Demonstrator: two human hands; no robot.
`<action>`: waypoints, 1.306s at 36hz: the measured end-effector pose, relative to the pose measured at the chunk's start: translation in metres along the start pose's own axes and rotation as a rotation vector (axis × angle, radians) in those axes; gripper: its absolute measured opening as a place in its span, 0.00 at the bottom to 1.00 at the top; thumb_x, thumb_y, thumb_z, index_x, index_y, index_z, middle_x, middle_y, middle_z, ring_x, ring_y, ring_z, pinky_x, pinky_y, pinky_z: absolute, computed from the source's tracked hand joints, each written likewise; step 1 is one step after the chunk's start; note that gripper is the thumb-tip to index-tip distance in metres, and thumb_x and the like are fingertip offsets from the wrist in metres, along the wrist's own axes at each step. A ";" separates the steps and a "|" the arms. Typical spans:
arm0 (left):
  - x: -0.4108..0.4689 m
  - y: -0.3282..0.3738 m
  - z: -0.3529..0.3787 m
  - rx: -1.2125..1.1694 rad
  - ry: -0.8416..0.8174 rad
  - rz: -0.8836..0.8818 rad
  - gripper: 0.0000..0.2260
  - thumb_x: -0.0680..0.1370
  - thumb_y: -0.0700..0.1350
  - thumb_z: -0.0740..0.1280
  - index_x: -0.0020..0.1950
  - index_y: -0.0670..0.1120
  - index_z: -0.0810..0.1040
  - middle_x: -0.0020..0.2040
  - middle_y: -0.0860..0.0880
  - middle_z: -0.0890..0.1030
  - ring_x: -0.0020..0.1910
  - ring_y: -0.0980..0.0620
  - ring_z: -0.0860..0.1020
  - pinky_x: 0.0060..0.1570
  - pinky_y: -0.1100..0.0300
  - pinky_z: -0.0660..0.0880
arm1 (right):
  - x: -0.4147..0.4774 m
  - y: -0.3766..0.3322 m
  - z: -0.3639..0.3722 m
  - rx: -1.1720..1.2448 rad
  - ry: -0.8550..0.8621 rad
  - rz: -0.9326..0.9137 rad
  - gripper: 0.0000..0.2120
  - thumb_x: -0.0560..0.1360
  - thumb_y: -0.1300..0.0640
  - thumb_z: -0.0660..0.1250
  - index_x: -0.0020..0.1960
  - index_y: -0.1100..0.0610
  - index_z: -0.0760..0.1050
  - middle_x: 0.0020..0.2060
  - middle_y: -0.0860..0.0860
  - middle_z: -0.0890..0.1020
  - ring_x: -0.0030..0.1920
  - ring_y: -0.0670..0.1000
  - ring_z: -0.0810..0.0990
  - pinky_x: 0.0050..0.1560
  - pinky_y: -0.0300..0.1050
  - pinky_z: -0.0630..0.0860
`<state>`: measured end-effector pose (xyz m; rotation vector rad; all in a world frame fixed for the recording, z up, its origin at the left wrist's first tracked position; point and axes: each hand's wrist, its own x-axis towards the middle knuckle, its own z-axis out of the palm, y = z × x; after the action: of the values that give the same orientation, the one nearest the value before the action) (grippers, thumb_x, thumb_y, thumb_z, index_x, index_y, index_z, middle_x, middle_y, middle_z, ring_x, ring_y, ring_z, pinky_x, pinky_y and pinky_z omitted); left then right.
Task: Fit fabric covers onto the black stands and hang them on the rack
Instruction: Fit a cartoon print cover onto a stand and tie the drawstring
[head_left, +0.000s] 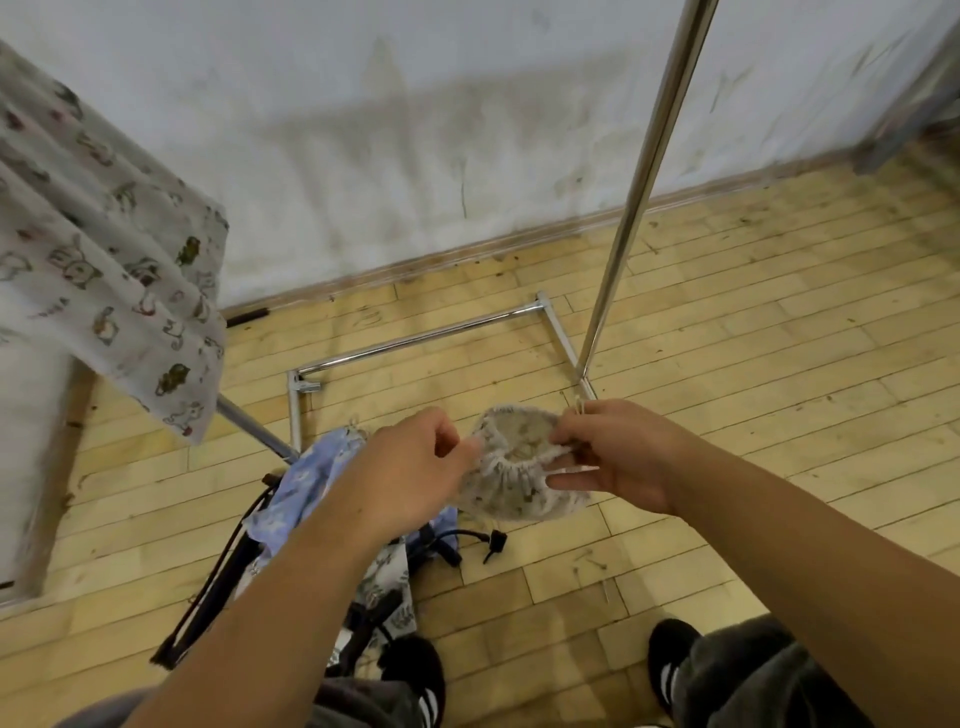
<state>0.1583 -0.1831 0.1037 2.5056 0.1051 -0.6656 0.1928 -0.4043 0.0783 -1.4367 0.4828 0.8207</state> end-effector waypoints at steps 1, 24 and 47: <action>0.001 0.001 0.001 -0.016 -0.008 0.002 0.13 0.83 0.62 0.60 0.53 0.53 0.72 0.49 0.54 0.81 0.45 0.52 0.80 0.42 0.58 0.75 | 0.000 0.001 0.001 -0.032 -0.008 -0.005 0.01 0.80 0.65 0.68 0.51 0.63 0.76 0.45 0.59 0.83 0.41 0.53 0.85 0.47 0.52 0.86; 0.014 0.020 0.021 0.066 -0.146 0.226 0.21 0.82 0.50 0.64 0.75 0.55 0.68 0.69 0.54 0.78 0.61 0.54 0.78 0.59 0.58 0.77 | -0.002 0.001 0.008 -0.309 0.135 -0.254 0.09 0.80 0.59 0.69 0.43 0.56 0.71 0.43 0.59 0.83 0.42 0.58 0.86 0.44 0.53 0.85; 0.014 0.028 0.012 -0.248 0.169 0.308 0.10 0.79 0.42 0.70 0.44 0.58 0.82 0.44 0.61 0.80 0.43 0.65 0.77 0.39 0.75 0.69 | -0.002 -0.005 0.004 -0.331 0.289 -0.347 0.12 0.80 0.50 0.71 0.53 0.59 0.75 0.44 0.62 0.86 0.40 0.61 0.87 0.38 0.58 0.86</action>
<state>0.1713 -0.2144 0.1018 2.2673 -0.1284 -0.2953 0.1942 -0.4005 0.0836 -1.8956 0.3065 0.4258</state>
